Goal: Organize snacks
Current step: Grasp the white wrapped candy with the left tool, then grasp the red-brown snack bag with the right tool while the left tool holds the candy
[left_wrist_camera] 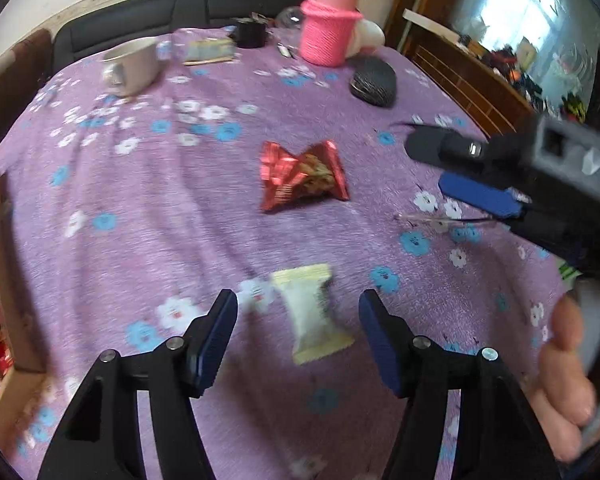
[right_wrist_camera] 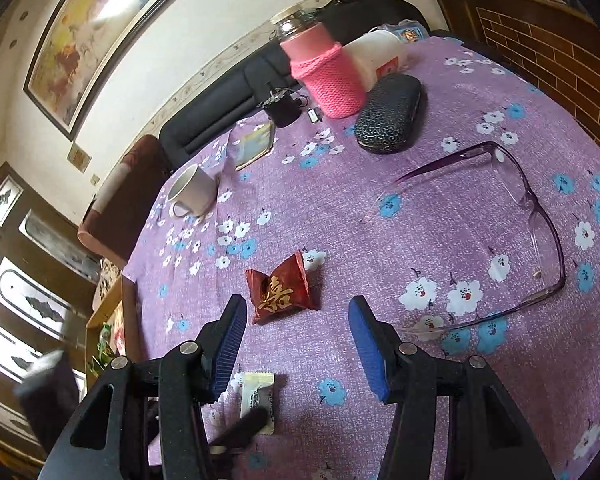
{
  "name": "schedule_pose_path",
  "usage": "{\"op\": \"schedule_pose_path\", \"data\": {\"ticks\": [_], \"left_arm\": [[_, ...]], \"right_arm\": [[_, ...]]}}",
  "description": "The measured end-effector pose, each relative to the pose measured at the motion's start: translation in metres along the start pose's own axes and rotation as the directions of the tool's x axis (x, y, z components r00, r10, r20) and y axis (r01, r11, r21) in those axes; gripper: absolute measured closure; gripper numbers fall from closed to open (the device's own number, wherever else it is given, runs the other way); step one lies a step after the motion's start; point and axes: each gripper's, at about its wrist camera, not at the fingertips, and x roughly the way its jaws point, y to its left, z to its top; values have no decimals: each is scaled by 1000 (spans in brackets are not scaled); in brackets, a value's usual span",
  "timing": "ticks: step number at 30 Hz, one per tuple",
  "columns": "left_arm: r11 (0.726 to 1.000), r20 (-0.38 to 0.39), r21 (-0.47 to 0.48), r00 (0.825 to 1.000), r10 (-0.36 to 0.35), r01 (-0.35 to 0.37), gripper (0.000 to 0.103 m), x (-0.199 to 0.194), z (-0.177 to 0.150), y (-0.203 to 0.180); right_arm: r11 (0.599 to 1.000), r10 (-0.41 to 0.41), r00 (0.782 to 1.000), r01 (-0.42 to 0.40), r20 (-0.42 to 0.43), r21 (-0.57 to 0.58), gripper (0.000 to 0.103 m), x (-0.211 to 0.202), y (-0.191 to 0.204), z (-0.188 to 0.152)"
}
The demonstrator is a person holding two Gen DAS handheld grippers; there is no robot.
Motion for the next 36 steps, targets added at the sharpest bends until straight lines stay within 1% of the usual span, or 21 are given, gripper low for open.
{"op": "schedule_pose_path", "data": {"ticks": [2,3,4,5,6,8,10,12,14,16,18,21,24,25,26,28,30,31,32,34,36], "left_arm": [[998,-2,26,998,55,-55,44,10,-1,-6],[997,-5,30,998,68,-68,58,14,-2,-7],[996,6,34,997,82,-83,67,16,-3,-6],[993,28,46,994,107,-108,71,14,-3,-5],[990,31,50,991,128,-129,72,14,-4,0],[992,36,22,992,120,-121,72,10,-4,18],[988,50,-16,986,156,-156,72,6,-2,42],[976,73,-59,974,215,-211,72,3,-2,67],[974,95,-97,973,212,-202,72,0,-4,84],[974,99,-122,975,201,-188,72,-2,-3,91],[973,100,-115,972,214,-202,72,-1,-2,87],[973,100,-112,972,212,-200,72,-2,-4,85],[974,99,-132,976,196,-182,72,-2,-4,90],[975,100,-133,976,194,-180,72,-2,-4,91],[974,100,-137,976,193,-179,72,-2,-4,92],[974,99,-145,977,187,-172,72,-2,-4,94],[974,97,-153,979,181,-165,72,-3,-4,96],[974,96,-156,979,178,-162,72,-3,-4,97],[974,95,-157,980,177,-160,72,-4,-4,97],[974,94,-161,980,174,-158,72,-4,-5,97],[974,93,-163,980,174,-157,72,-4,-5,97]], "right_arm": [[1000,-7,1000,7,0,5,46,1,-3,1],[1000,-10,1000,10,-3,5,46,2,-4,1],[1000,-10,1000,10,-5,6,46,4,-5,1],[1000,-14,1000,14,-9,3,46,6,-5,1],[1000,-19,1000,19,-12,-1,46,8,-5,0],[1000,-21,1000,21,-13,-9,46,13,-4,-1],[999,-30,1000,30,-8,-20,46,18,-4,-2],[998,-56,998,55,-22,-28,46,26,-4,-1],[998,-57,997,57,-42,-8,46,33,-3,1],[999,-35,996,37,-85,24,46,44,1,10],[1000,-23,994,24,-104,5,46,56,11,23],[997,-77,991,73,-112,-41,48,79,27,42],[991,-114,982,102,-150,-87,64,105,34,51],[988,-134,976,117,-174,-102,73,112,35,47],[987,-130,972,109,-195,-115,78,114,37,42],[987,-128,968,103,-216,-120,80,107,37,30],[990,-124,959,105,-254,-90,80,90,35,9],[993,-109,946,89,-306,-80,80,81,34,-7],[993,-112,939,90,-326,-82,80,76,33,-16],[986,-137,938,97,-318,-137,80,60,38,-28],[972,-163,951,109,-261,-210,79,45,45,-29]]}}
